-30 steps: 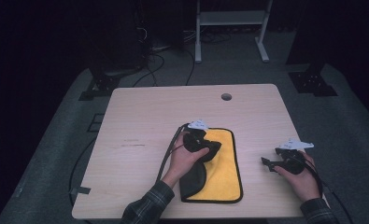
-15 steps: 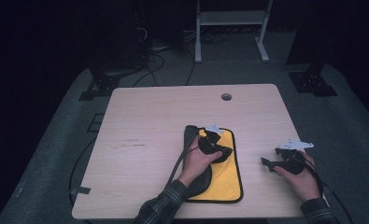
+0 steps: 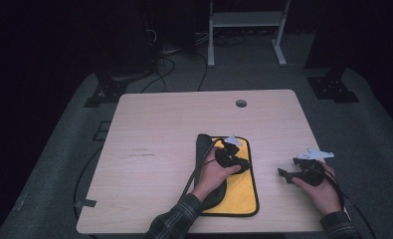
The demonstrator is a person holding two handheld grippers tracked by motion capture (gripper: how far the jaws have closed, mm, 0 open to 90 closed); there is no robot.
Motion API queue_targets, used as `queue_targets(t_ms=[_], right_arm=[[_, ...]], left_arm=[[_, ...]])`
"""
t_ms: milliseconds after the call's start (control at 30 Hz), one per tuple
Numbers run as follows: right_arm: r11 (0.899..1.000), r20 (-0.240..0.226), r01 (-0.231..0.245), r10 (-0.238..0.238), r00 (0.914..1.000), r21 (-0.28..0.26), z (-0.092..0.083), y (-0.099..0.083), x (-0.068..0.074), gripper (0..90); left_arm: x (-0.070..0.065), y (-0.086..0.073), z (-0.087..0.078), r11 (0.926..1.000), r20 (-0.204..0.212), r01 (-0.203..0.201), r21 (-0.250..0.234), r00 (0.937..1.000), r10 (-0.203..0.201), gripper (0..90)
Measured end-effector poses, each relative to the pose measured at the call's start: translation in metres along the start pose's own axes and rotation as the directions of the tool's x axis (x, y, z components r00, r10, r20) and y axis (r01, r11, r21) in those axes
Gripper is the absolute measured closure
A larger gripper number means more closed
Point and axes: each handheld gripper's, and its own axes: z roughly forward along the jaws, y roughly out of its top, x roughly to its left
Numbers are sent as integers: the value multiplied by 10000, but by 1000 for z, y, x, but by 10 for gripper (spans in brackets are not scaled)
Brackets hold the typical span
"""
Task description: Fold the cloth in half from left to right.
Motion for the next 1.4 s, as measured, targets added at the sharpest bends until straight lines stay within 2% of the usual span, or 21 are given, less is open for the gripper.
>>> queue_targets(t_ms=[67,200,433,467,500,567,633,667,700,767,833,933,1000,1033,1200,1333,1400], right_arm=[[10000,0,4,-4,10000,1,0,0,0,207],[10000,2,10,-10,10000,2,0,0,0,206],[10000,-8,16,-16,10000,4,0,0,0,206],[10000,-10,16,-16,10000,2,0,0,0,205],[10000,-12,17,-17,10000,2,0,0,0,205],[10000,-15,19,-19,10000,4,0,0,0,205],[10000,-20,19,-19,10000,3,0,0,0,205],[10000,-20,19,-19,10000,3,0,0,0,205],[10000,-21,20,-20,10000,5,0,0,0,204],[10000,-29,31,-31,10000,8,0,0,0,204],[10000,-37,35,-35,10000,8,0,0,0,203],[10000,-45,44,-44,10000,14,0,0,0,202],[10000,-48,47,-47,10000,13,0,0,0,202],[10000,-49,49,-49,10000,13,0,0,0,202],[10000,-66,57,-57,10000,14,0,0,-1,201],[10000,-70,59,-59,10000,15,0,0,-1,201],[10000,-72,60,-59,10000,16,0,0,-1,201]], left_arm=[[-2,3,-13,9997,-138,-144,-185,9998,141,689],[-2,3,-34,9990,-603,-365,-246,9976,350,621],[4,-13,-65,9993,-1415,-225,-299,9898,181,541],[4,-13,-65,9993,-1415,-225,-299,9898,181,533],[7,-20,-74,9995,-1786,-229,-239,9838,183,518],[12,-28,-83,9996,-2061,-84,-273,9785,26,501],[18,-36,-91,9998,-2407,-4,-190,9706,-41,484],[18,-36,-91,9998,-2407,-4,-190,9706,-41,483],[24,-46,-99,9998,-2684,167,-78,9631,-182,482],[28,-54,-103,9996,-2876,260,88,9575,-224,484],[32,-62,-105,9988,-2997,479,45,9530,-444,490],[38,-70,-108,9973,-3105,719,136,9484,-642,500],[39,-71,-108,9970,-3123,758,141,9476,-677,508],[41,-75,-108,9956,-3124,917,172,9464,-817,514],[42,-81,-102,9926,-3021,1128,444,9486,-943,576],[40,-83,-102,9913,-2860,1237,459,9524,-1056,788],[39,-83,-103,9904,-2833,1316,416,9522,-1146,857]])
